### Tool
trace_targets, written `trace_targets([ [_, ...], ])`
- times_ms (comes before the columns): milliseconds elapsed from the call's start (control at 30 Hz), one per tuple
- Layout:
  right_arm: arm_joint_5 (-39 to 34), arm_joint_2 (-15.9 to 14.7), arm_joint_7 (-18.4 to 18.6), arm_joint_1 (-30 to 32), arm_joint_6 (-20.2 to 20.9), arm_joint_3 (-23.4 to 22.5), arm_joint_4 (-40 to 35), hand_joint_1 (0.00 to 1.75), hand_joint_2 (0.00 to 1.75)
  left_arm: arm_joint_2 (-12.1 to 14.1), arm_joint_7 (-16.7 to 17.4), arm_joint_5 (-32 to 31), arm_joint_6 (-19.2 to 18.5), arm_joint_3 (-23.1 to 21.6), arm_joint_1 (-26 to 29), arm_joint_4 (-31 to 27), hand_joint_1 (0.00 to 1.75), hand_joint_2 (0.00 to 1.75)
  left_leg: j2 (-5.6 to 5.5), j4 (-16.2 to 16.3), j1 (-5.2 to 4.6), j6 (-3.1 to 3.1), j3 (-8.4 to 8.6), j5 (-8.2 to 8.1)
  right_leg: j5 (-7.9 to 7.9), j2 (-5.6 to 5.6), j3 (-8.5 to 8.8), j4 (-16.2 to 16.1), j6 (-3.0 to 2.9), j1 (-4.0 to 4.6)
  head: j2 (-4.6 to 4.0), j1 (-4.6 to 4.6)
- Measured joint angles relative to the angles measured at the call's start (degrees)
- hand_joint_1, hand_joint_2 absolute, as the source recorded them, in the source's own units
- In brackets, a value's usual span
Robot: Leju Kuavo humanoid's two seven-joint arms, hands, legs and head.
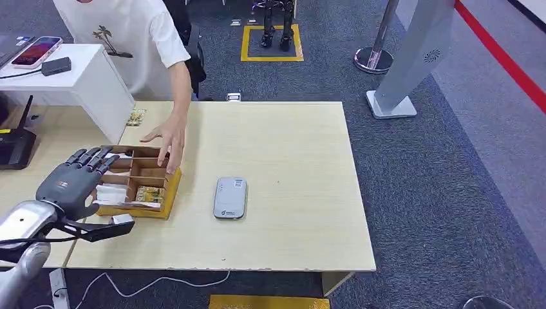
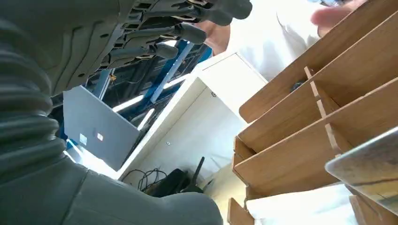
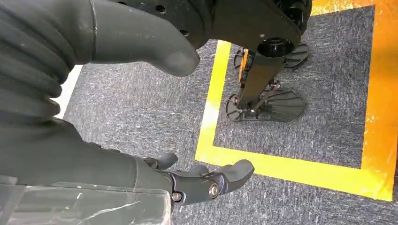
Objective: Pass the card to the sensor for recognition and then transmit it.
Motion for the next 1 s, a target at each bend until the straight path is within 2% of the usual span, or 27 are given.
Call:
trace_targets([
  [500,0.0,0.0,0.1,0.0,0.0,0.1,0.0,0.0,1.75,0.3,0.1,0.1,0.3,-0.6,0.0,0.0,0.0,1.75,0.0,0.0,0.0,0.0,0.01,0.0,0.0,0.0,-0.01,0.0,0.0,0.0,0.0,0.0],
  [1000,0.2,0.0,0.5,-0.2,0.0,0.8,0.0,0.0,1.75,-2.0,1.0,0.1,1.1,-2.2,-0.9,0.0,0.0,1.75,-0.08,0.0,0.0,0.0,0.0,0.02,0.0,-0.05,-0.02,0.0,0.0,0.0,0.0,0.0],
])
